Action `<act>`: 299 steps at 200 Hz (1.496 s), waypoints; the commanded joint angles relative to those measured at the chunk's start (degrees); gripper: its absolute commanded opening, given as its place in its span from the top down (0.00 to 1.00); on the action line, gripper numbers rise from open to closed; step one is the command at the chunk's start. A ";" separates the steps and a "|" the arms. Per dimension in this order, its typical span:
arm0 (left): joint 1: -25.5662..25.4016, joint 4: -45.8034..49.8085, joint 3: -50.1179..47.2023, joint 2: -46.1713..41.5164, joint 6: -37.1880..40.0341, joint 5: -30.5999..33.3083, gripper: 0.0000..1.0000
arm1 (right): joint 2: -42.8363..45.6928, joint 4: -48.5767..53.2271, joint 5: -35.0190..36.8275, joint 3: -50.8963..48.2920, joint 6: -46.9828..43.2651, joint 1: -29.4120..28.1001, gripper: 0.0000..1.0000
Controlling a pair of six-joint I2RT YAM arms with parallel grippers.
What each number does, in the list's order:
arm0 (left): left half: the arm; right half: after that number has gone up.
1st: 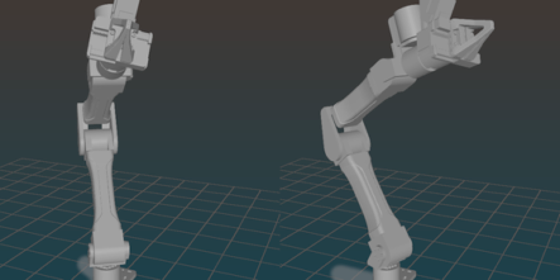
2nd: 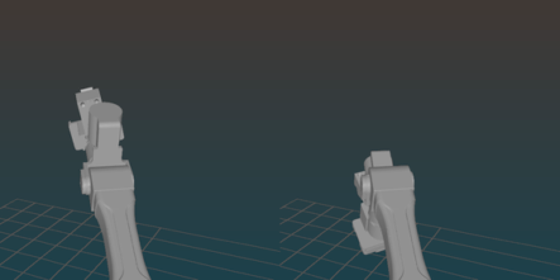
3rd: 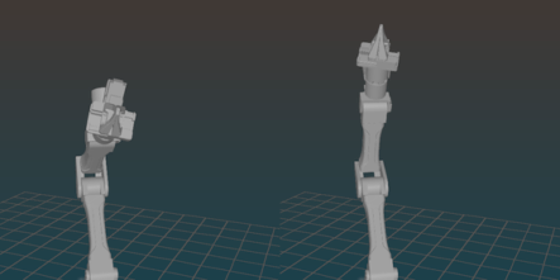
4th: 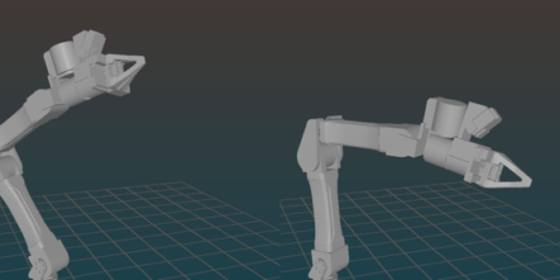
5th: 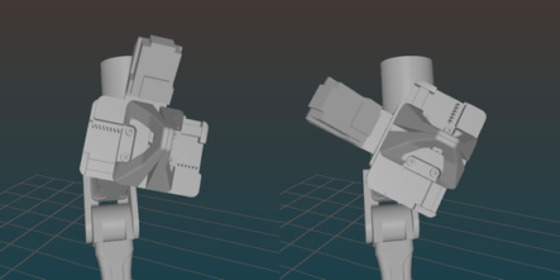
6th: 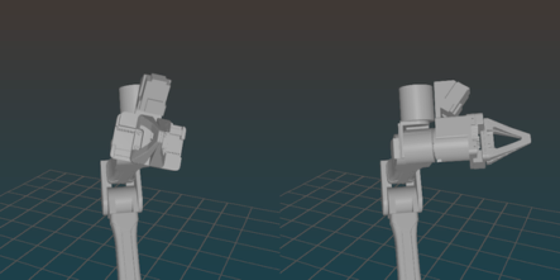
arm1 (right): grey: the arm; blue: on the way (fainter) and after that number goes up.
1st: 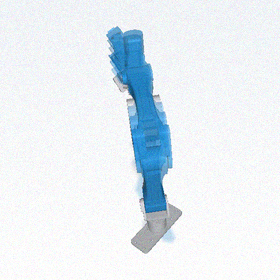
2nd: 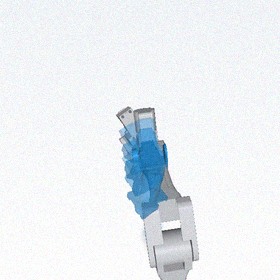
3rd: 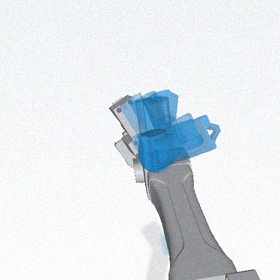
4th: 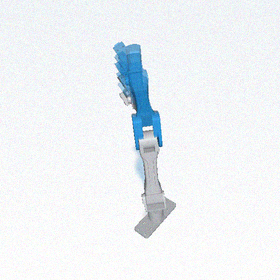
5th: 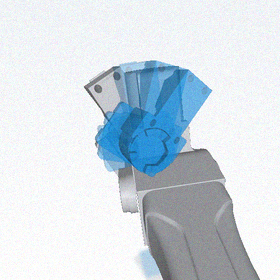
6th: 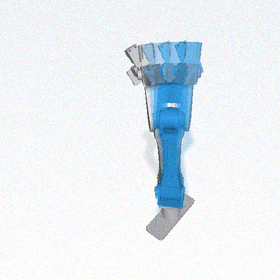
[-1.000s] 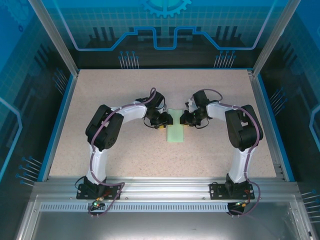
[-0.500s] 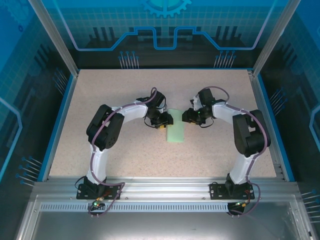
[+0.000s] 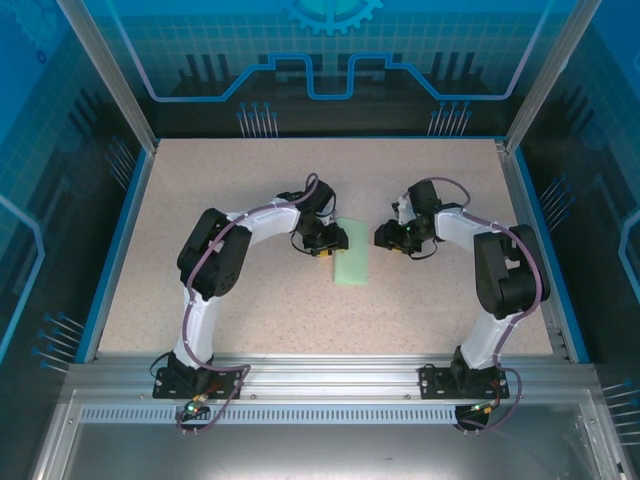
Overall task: Fold a paper plane with a square sheet of paper (fold left side to right side)
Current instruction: First fold in half a square sheet of paper at the center of the table, then hold the square sheet of paper at the center of the table.
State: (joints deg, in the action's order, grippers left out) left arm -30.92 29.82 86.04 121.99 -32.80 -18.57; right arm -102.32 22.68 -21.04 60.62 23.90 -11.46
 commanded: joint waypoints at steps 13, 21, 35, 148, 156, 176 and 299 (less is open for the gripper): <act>-1.35 3.20 1.28 3.12 1.90 1.08 0.52 | 1.33 1.05 -0.92 -0.31 -0.87 0.98 0.54; -1.41 3.43 1.49 3.40 1.95 1.06 0.52 | 1.42 0.99 -1.08 -0.39 -0.93 0.96 0.53; -1.40 3.57 1.71 3.63 2.03 1.08 0.51 | 1.35 0.96 -1.35 -0.33 -0.81 1.00 0.54; -1.67 4.18 2.47 4.17 2.21 1.56 0.51 | -3.41 -2.65 -11.18 2.03 2.45 -2.04 0.78; -1.68 4.19 2.47 4.19 2.21 1.68 0.51 | -4.15 -2.65 -11.39 2.65 2.64 -2.79 0.79; -1.69 4.19 2.47 4.19 2.30 1.69 0.51 | -6.29 -2.64 -11.00 3.69 3.15 -4.06 0.80; -1.43 6.08 1.35 -1.71 3.14 5.41 0.44 | -13.68 3.46 -3.96 6.26 0.67 -5.52 0.82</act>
State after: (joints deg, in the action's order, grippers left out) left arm -31.64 32.25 88.05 122.72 -31.16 -17.12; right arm -113.27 22.57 -29.85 66.37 26.22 -16.21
